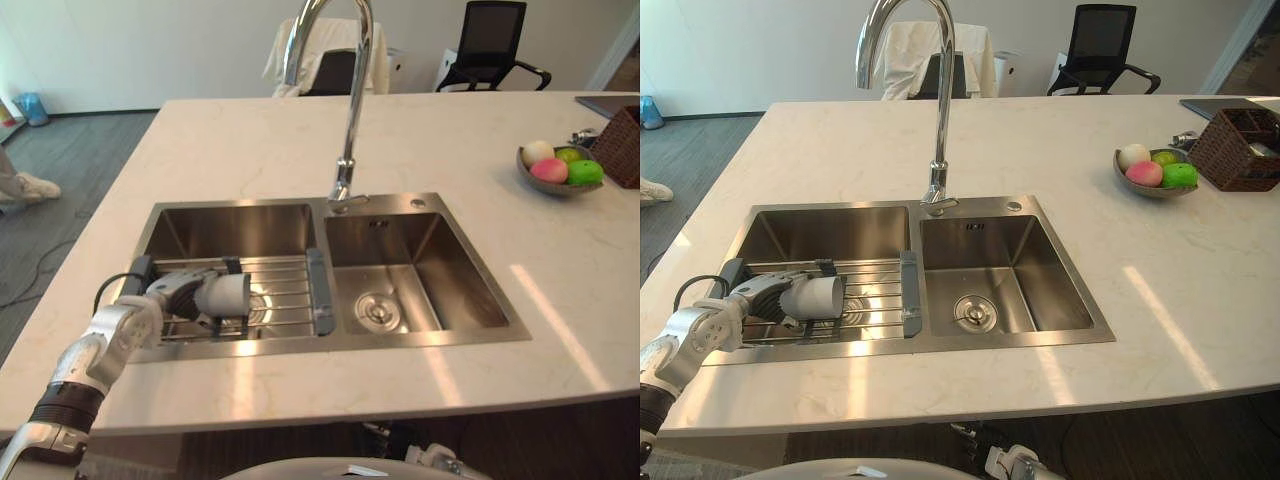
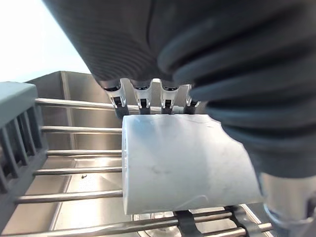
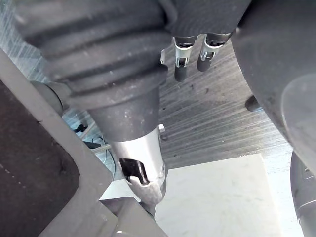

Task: Walk over to the sink, pick up the cup, carry it to the dishwasher, place the cup inside the dishwasher, then close the dishwasher door

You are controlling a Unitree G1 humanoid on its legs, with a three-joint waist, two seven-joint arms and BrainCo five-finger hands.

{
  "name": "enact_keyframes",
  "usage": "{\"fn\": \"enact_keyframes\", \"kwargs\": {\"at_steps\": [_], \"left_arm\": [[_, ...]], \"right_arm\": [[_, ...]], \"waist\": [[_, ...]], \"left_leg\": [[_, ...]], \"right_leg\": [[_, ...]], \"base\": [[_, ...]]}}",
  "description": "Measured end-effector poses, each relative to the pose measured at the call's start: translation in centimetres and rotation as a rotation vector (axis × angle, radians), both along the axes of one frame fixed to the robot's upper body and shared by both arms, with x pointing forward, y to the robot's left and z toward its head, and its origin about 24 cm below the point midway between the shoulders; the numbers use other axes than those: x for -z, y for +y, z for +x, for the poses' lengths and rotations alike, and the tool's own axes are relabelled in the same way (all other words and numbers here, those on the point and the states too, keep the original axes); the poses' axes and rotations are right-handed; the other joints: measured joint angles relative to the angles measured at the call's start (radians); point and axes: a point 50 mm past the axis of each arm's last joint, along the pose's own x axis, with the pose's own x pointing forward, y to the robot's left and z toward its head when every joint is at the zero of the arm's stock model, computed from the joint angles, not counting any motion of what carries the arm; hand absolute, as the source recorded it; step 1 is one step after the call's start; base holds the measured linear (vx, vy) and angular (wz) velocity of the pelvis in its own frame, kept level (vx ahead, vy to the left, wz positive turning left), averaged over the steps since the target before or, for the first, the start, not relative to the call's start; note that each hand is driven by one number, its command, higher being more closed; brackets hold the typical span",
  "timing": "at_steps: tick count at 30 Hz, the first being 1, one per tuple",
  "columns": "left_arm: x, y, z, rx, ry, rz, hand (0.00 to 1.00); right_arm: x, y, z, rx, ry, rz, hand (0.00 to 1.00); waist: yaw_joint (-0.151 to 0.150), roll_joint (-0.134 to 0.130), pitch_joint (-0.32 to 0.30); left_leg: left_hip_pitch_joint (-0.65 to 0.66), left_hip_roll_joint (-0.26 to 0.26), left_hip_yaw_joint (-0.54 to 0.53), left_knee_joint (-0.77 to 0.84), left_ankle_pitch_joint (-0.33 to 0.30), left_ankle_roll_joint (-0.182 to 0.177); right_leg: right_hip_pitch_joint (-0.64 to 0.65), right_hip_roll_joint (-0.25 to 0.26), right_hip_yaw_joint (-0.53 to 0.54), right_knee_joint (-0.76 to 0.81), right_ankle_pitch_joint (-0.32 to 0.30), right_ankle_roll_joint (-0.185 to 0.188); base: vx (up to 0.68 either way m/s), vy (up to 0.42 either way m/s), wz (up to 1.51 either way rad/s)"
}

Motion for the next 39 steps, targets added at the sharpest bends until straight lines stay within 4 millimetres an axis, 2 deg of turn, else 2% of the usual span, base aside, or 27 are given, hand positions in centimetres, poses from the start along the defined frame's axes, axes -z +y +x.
{"fn": "enact_keyframes", "kwargs": {"at_steps": [16,24,25,32,39], "left_arm": [[3.0,0.2,-0.6,-0.143,-0.043,-0.013,0.00],[3.8,0.5,-0.8,-0.175,-0.035,0.010,0.00],[4.0,0.5,-0.8,-0.181,-0.032,0.009,1.00],[4.8,0.8,-1.0,-0.219,-0.013,0.006,1.00],[4.7,0.8,-1.2,-0.204,-0.109,-0.005,1.00]], "right_arm": [[-0.1,0.4,0.5,-0.062,0.002,-0.012,0.00],[-0.1,0.5,0.5,-0.077,0.002,-0.013,0.00],[0.0,0.5,0.5,-0.082,0.004,-0.013,0.00],[0.1,0.4,0.5,-0.114,0.022,0.000,0.00],[-0.1,0.2,0.9,-0.117,0.012,-0.002,0.00]], "waist": [[-0.009,-0.007,-0.002],[-0.027,-0.008,-0.010],[-0.028,-0.008,-0.010],[-0.030,-0.012,-0.009],[-0.032,-0.002,-0.009]], "left_leg": [[0.024,0.002,0.036,0.000,-0.014,-0.005],[0.029,0.003,0.039,0.000,-0.015,-0.005],[0.030,0.003,0.040,0.000,-0.015,-0.005],[0.045,0.003,0.045,0.000,-0.020,-0.010],[0.045,0.004,0.049,0.000,-0.028,-0.012]], "right_leg": [[0.003,0.001,0.027,0.000,0.000,0.001],[0.006,0.002,0.028,-0.001,0.000,0.002],[0.007,0.002,0.028,-0.001,0.001,0.003],[0.019,0.002,0.031,-0.001,0.000,0.004],[0.016,0.002,0.031,-0.001,-0.002,0.006]], "base": [[0.00,-0.002,-0.06],[-0.01,-0.003,-0.01],[0.00,0.000,0.00],[-0.02,-0.006,-0.02],[0.00,-0.001,-0.01]]}}
